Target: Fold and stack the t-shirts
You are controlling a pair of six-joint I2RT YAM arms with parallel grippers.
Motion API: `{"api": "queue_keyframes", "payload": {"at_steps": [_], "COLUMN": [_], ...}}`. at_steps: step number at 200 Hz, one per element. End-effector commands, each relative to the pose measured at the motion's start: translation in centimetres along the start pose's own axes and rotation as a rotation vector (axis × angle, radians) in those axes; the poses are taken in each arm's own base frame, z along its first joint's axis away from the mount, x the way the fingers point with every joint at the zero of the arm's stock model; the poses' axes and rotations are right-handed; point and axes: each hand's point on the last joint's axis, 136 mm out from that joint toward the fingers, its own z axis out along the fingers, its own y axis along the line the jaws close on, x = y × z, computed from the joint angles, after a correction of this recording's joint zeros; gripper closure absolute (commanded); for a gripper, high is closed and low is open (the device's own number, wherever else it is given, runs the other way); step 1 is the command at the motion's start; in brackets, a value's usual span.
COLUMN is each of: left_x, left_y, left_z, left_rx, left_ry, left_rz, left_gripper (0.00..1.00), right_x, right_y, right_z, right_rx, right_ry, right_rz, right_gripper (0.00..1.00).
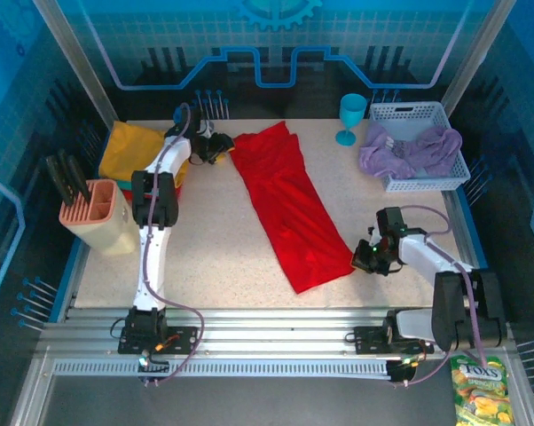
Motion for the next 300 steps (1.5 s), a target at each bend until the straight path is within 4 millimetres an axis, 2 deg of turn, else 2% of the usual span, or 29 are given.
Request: {"api": "queue_keyframes", "payload": {"at_steps": [1, 9, 20, 37, 55, 69, 78, 97, 104, 129, 148, 174, 205, 228, 256, 300], "left_x": [2.8, 4.0, 5.8, 9.0, 12.7, 16.0, 18.2, 23.5, 25.4, 31.6, 35.5, 39.0, 43.5, 46.3, 49.4, 51.4], "left_y": [-5.1, -5.6, -6.1, -6.5, -6.1, -6.1, -6.2, -6.4, -6.3, -6.0, -6.5, -7.5, -8.3, -7.9, -7.2, -6.3], "left_z": [-2.8, -3.1, -3.5, -4.3, -5.4, -6.2, -6.8, -7.5, -7.7, -8.3, -8.7, -9.4, -9.3, -9.0, -8.6, -7.9], "left_rx": [0.079, 0.077, 0.071, 0.066, 0.039, 0.029, 0.024, 0.024, 0.023, 0.009, 0.012, 0.008, -0.014, -0.04, -0.087, -0.13], "left_ry": [0.047, 0.058, 0.077, 0.106, 0.119, 0.136, 0.15, 0.201, 0.217, 0.269, 0.307, 0.315, 0.35, 0.377, 0.431, 0.46], "left_rz": [0.022, 0.025, 0.023, 0.0, -0.013, -0.018, -0.013, -0.013, -0.016, -0.029, -0.021, -0.001, 0.016, 0.006, 0.023, 0.008], "left_gripper": [0.46, 0.45, 0.43, 0.43, 0.42, 0.43, 0.43, 0.43, 0.43, 0.46, 0.46, 0.45, 0.46, 0.52, 0.54, 0.57], "right_x": [1.3, 1.2, 0.9, 0.5, -0.1, -0.7, -1.1, -2.0, -2.4, -3.3, -3.6, -4.1, -5.3, -6.6, -7.4, -7.4], "right_y": [-0.5, -0.5, -0.4, 0.0, 0.5, 1.0, 1.4, 2.0, 2.1, 2.8, 3.3, 3.7, 4.6, 5.5, 6.2, 6.4], "right_z": [-0.4, -0.6, -0.9, -1.4, -2.0, -2.4, -2.8, -3.4, -3.6, -4.1, -4.1, -3.8, -3.9, -4.2, -4.6, -5.2], "right_rx": [-0.001, -0.003, -0.003, -0.014, -0.026, -0.04, -0.046, -0.056, -0.052, -0.077, -0.094, -0.114, -0.131, -0.151, -0.149, -0.154], "right_ry": [0.024, 0.015, -0.003, -0.027, -0.054, -0.071, -0.086, -0.118, -0.13, -0.16, -0.161, -0.165, -0.177, -0.2, -0.2, -0.217], "right_rz": [0.05, 0.051, 0.048, 0.039, 0.027, 0.009, -0.005, -0.036, -0.04, -0.051, -0.053, -0.059, -0.067, -0.077, -0.084, -0.087], "right_gripper": [0.88, 0.81, 0.63, 0.52, 0.33, 0.27, 0.2, 0.16, 0.12, 0.11, 0.1, 0.1, 0.09, 0.09, 0.09, 0.09]}}
